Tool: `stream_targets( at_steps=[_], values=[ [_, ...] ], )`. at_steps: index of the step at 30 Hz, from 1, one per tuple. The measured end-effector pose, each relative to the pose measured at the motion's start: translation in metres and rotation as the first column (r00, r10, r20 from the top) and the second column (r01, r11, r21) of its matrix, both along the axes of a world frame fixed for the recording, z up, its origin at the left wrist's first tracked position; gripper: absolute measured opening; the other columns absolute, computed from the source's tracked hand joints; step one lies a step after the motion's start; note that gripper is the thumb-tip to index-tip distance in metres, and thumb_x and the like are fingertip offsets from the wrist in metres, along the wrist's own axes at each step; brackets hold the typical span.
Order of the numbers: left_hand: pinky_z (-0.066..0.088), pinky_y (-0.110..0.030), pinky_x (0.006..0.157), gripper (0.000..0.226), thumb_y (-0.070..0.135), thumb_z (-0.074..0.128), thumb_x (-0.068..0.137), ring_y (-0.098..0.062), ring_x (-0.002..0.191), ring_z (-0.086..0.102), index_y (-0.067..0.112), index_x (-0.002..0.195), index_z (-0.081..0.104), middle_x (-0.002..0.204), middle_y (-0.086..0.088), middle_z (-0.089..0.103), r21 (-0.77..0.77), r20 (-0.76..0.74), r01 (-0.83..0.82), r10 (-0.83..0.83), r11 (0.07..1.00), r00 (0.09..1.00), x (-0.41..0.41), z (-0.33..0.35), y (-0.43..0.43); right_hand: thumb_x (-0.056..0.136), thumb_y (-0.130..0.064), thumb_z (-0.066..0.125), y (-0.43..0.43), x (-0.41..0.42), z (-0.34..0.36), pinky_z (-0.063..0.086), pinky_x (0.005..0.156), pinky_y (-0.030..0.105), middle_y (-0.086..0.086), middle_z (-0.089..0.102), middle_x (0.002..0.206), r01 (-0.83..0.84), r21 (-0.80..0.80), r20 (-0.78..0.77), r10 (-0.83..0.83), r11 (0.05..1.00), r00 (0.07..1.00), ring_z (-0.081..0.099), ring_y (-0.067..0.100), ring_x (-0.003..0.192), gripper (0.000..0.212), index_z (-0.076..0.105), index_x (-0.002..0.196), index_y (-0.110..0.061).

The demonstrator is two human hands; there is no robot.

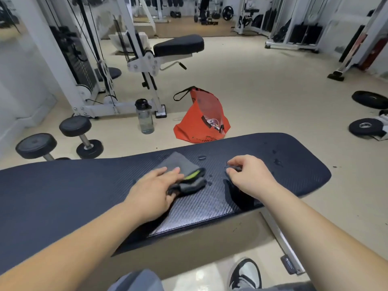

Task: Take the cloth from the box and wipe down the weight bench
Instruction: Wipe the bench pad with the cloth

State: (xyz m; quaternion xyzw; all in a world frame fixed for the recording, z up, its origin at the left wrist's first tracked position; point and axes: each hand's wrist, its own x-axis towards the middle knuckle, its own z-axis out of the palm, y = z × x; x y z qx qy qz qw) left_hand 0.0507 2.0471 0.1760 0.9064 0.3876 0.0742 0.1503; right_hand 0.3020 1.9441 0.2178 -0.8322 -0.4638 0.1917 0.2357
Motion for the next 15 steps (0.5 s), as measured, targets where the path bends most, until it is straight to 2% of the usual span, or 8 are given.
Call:
stream_targets(
  at_steps=[2, 3, 6, 8, 12, 15],
  values=[
    [0.030, -0.035, 0.123, 0.054, 0.038, 0.055, 0.096, -0.016, 0.152, 0.027, 0.044, 0.148, 0.042, 0.163, 0.023, 0.033, -0.024, 0.033, -0.140, 0.141, 0.990, 0.989, 0.023, -0.002, -0.001, 0.098, -0.031, 0.065, -0.006, 0.008, 0.003, 0.051, 0.107, 0.042, -0.001, 0.066, 0.141, 0.040, 0.009, 0.012, -0.041, 0.999, 0.999, 0.060, 0.022, 0.132, 0.040, 0.068, 0.137, -0.024],
    [0.031, -0.036, 0.122, 0.057, 0.038, 0.055, 0.096, -0.018, 0.153, 0.026, 0.043, 0.150, 0.040, 0.164, 0.022, 0.031, -0.031, 0.028, -0.142, 0.143, 0.989, 0.989, 0.034, -0.004, -0.012, 0.099, -0.031, 0.064, -0.008, 0.012, 0.004, 0.049, 0.109, 0.043, -0.001, 0.063, 0.146, 0.060, 0.002, 0.012, -0.060, 0.998, 0.998, 0.056, 0.023, 0.136, 0.044, 0.064, 0.142, -0.024],
    [0.041, -0.036, 0.114, 0.060, 0.040, 0.054, 0.094, -0.010, 0.151, 0.026, 0.048, 0.151, 0.034, 0.161, 0.032, 0.028, 0.003, -0.019, 0.048, -0.048, 0.999, 0.999, 0.037, 0.004, -0.046, 0.100, -0.030, 0.061, -0.010, 0.016, 0.006, 0.046, 0.110, 0.043, -0.001, 0.056, 0.152, 0.046, 0.000, -0.008, -0.046, 0.999, 0.999, 0.050, 0.022, 0.142, 0.051, 0.055, 0.150, -0.024],
    [0.049, -0.037, 0.107, 0.055, 0.043, 0.054, 0.093, -0.007, 0.145, 0.035, 0.050, 0.146, 0.040, 0.156, 0.034, 0.037, 0.016, -0.050, 0.117, -0.116, 0.993, 0.992, 0.035, 0.010, -0.027, 0.100, -0.024, 0.058, -0.006, 0.011, 0.008, 0.044, 0.110, 0.039, -0.003, 0.056, 0.151, -0.007, 0.039, -0.037, 0.009, 0.999, 0.999, 0.051, 0.019, 0.140, 0.050, 0.054, 0.151, -0.026],
    [0.048, -0.041, 0.109, 0.051, 0.041, 0.058, 0.092, -0.016, 0.141, 0.041, 0.043, 0.142, 0.049, 0.156, 0.023, 0.045, 0.031, -0.061, -0.093, 0.094, 0.995, 0.994, 0.055, 0.011, 0.001, 0.096, -0.011, 0.053, 0.005, -0.010, 0.017, 0.046, 0.112, 0.035, -0.011, 0.056, 0.151, -0.151, 0.079, -0.063, 0.156, 0.985, 0.986, 0.060, 0.014, 0.121, 0.055, 0.058, 0.148, -0.029],
    [0.041, -0.039, 0.113, 0.057, 0.042, 0.058, 0.090, -0.022, 0.147, 0.036, 0.039, 0.145, 0.043, 0.159, 0.010, 0.044, 0.067, -0.107, -0.086, 0.093, 0.994, 0.990, 0.073, 0.010, -0.041, 0.084, -0.003, 0.050, 0.006, -0.023, 0.024, 0.039, 0.118, 0.029, -0.008, 0.057, 0.152, -0.262, 0.003, -0.085, 0.261, 0.965, 0.961, 0.053, 0.012, 0.139, 0.069, 0.059, 0.148, -0.025]
  ],
)
